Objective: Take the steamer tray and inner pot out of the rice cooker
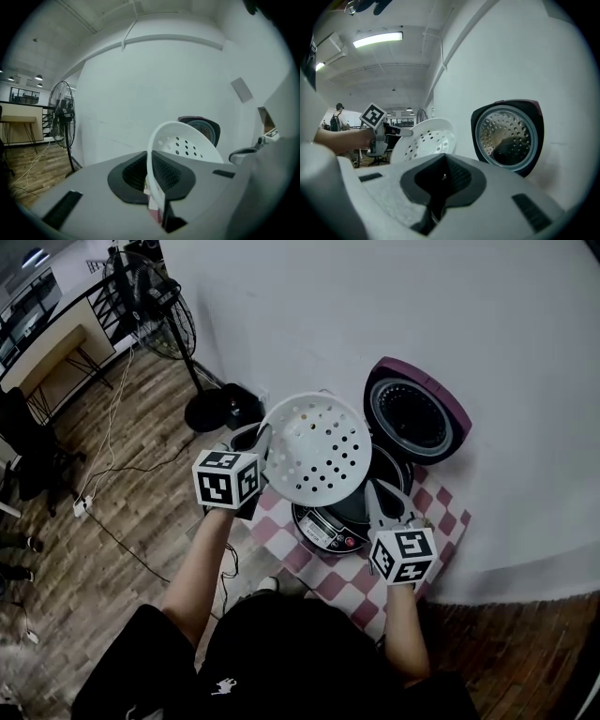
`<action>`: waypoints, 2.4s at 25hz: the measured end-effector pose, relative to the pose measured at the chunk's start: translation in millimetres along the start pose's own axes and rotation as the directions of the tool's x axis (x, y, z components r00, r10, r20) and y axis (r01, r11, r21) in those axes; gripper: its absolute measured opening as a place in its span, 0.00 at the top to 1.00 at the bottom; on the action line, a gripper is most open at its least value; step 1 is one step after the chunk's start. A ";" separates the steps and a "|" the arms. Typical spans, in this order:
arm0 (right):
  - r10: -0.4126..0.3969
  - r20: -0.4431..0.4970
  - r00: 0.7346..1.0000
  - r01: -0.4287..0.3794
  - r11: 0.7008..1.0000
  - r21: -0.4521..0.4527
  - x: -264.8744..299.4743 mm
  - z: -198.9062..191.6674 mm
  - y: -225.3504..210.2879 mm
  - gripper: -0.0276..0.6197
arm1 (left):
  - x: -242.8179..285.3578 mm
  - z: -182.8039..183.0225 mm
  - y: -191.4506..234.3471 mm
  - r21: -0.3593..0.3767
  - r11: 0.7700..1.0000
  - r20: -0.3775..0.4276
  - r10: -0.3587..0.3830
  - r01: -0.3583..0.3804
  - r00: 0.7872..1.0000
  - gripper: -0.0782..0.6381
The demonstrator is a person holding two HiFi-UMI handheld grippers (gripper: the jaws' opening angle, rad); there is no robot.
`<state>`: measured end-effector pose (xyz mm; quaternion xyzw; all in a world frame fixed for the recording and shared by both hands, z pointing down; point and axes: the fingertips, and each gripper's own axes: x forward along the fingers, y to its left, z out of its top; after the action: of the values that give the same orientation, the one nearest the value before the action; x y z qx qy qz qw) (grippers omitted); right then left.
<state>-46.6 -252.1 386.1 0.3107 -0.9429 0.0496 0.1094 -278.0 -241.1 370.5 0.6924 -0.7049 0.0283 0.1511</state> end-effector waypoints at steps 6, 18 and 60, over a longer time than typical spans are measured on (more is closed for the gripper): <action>0.026 -0.028 0.999 -0.026 0.999 0.026 27.3 -7.6 40.3 0.95 | -17.2 -18.9 56.1 -0.046 0.997 -0.009 0.058 -0.058 0.998 0.86; 0.049 -0.082 0.995 -0.044 0.997 0.061 80.3 -26.6 108.9 0.95 | -33.1 -65.2 145.3 -0.101 0.988 -0.061 0.111 -0.117 0.992 0.86; 0.042 -0.409 0.912 0.011 0.992 0.126 123.2 -127.5 194.4 0.95 | 28.8 -271.0 209.0 -0.244 0.948 -0.349 0.112 -0.206 0.931 0.86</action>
<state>-236.7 -146.5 534.2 0.2922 -0.8962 0.1737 0.2850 -436.5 -193.2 671.4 0.5899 -0.7209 0.0576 0.3592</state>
